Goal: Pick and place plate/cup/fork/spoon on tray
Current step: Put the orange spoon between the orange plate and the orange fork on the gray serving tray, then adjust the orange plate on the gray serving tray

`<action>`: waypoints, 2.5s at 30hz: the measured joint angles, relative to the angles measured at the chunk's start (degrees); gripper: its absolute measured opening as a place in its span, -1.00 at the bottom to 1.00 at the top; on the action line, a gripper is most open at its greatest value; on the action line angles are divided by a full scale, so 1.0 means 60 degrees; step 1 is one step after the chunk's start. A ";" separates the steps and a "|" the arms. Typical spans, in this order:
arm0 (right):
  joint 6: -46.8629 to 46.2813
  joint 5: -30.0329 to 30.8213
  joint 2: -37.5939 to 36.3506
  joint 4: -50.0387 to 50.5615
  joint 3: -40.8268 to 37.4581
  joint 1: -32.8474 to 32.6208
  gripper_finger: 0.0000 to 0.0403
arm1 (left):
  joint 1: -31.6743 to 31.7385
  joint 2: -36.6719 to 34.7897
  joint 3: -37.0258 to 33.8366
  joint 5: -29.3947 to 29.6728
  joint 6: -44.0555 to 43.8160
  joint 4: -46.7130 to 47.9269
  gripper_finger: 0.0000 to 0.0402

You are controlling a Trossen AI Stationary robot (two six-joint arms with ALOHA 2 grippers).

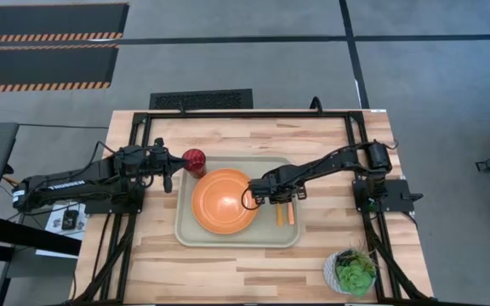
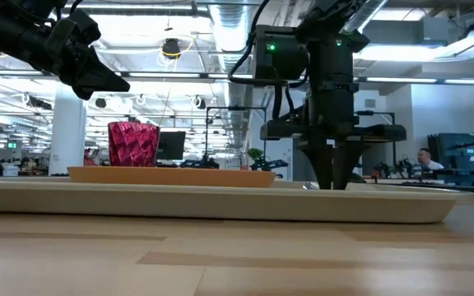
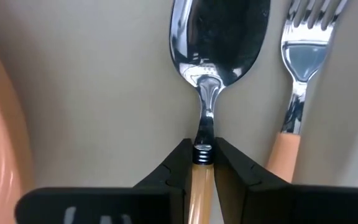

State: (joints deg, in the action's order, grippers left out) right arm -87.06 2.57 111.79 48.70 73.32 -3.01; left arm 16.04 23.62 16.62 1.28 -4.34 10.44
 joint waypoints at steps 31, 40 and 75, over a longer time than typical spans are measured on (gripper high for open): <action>-0.0281 0.0047 0.0000 -0.0198 0.0000 0.0437 -0.47 | -0.0001 0.0000 0.0000 0.0094 -0.0052 0.0108 -0.97; -0.0174 0.0047 0.0000 -0.0188 0.0000 0.0437 -0.20 | 0.0002 0.0003 0.0000 0.0084 -0.0051 0.0108 -0.97; 0.6539 0.0110 -0.0033 -0.1318 0.1362 0.0572 -0.78 | 0.0002 0.0000 -0.0004 0.0087 -0.0032 0.0105 -0.97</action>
State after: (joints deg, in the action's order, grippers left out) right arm -47.82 3.23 111.59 40.79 81.49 0.43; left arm 16.05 23.62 16.60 1.80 -4.53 11.07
